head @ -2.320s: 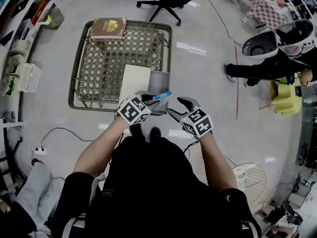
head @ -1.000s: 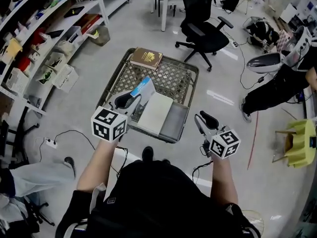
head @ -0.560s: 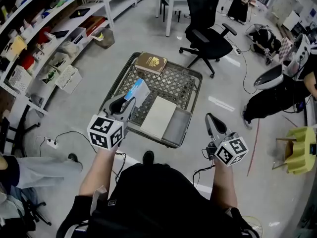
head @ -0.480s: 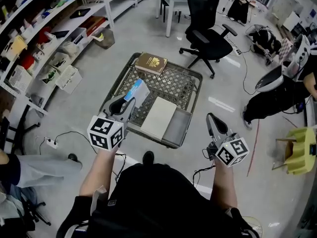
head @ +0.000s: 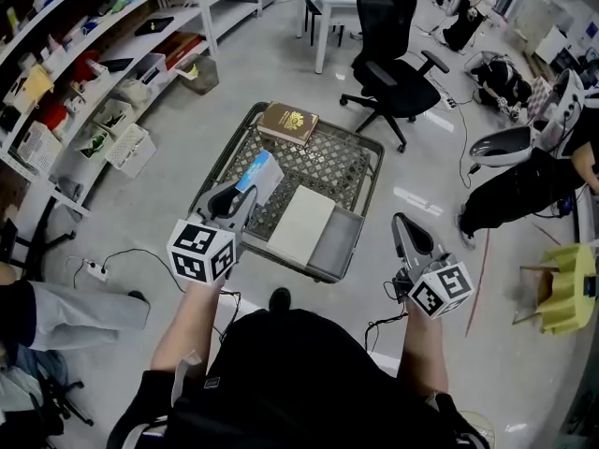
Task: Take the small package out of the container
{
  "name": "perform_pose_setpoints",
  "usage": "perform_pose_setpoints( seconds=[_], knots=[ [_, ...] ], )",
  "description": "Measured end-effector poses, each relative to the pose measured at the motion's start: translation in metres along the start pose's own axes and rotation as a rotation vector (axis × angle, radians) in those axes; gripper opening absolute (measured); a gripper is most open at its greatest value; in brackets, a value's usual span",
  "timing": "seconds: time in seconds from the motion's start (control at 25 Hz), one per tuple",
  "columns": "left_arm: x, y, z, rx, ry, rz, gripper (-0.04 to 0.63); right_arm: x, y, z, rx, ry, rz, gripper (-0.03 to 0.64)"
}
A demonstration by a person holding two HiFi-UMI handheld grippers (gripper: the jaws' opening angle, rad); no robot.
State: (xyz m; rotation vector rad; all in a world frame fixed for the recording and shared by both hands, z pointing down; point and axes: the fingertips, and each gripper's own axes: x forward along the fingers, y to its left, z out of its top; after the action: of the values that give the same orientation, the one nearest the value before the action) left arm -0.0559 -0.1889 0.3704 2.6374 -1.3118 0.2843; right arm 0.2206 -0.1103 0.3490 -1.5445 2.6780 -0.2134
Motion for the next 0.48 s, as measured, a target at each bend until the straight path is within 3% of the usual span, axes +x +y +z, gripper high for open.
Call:
perform_pose_setpoints(
  seconds=[0.48],
  knots=[
    [0.0011, 0.0032, 0.0022, 0.006, -0.006, -0.001, 0.097, 0.002, 0.0015, 0.0053, 0.006, -0.01, -0.009, 0.008]
  ],
)
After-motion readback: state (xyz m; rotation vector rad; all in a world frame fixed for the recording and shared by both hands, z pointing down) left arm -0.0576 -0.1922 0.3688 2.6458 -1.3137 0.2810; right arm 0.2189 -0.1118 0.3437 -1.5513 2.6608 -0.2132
